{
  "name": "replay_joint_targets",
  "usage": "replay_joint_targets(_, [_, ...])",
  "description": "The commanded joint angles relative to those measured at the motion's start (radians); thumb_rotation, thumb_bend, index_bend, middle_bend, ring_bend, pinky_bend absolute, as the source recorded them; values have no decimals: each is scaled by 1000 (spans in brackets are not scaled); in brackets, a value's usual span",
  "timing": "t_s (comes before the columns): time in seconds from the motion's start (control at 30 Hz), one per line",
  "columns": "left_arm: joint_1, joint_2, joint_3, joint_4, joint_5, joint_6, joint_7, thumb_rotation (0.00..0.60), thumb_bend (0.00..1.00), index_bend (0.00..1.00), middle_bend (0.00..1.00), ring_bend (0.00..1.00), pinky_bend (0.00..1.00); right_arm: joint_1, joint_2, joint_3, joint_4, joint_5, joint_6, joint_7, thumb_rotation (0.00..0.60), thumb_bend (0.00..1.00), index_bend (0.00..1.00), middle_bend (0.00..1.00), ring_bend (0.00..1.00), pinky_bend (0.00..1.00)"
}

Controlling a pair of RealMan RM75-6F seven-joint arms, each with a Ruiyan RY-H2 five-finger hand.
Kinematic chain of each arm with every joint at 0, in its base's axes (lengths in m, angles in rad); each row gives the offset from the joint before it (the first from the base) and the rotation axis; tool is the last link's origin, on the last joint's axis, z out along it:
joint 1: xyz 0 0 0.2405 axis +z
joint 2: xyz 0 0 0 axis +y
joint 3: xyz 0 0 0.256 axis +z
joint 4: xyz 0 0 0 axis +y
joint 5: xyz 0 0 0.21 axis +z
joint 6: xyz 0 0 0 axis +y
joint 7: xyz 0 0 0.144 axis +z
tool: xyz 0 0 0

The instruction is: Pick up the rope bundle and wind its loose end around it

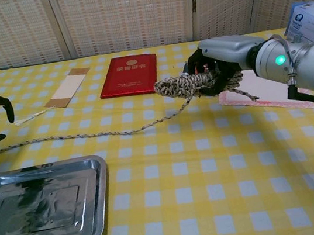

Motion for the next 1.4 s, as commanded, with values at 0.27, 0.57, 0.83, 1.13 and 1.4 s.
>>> replay_joint_targets(0.27, [-26,-75,1,79,-88,-29,29,600,355,485,924,869,810,7,2,-9,1,14,-2,-7,600,611,705,549,642,525])
replay_joint_targets(0.57, [-43,-113,8,136,-147,-52,66,600,355,510,924,869,810,10,2,-15,5,20,-4,-3,600,611,705,549,641,525])
replay_joint_targets(0.83, [-51,-147,9,198,-181,-68,63,600,355,522,924,870,810,14,-1,-21,12,26,-8,-3,600,611,705,549,641,525])
replay_joint_targets(1.13, [-57,-162,9,234,-202,-90,53,600,357,560,924,871,810,18,-8,-25,21,30,-8,-6,600,611,705,549,643,525])
replay_joint_targets(1.4, [-62,-167,12,245,-211,-104,51,600,366,574,926,872,810,21,-11,-27,26,37,-12,-7,600,611,706,549,642,525])
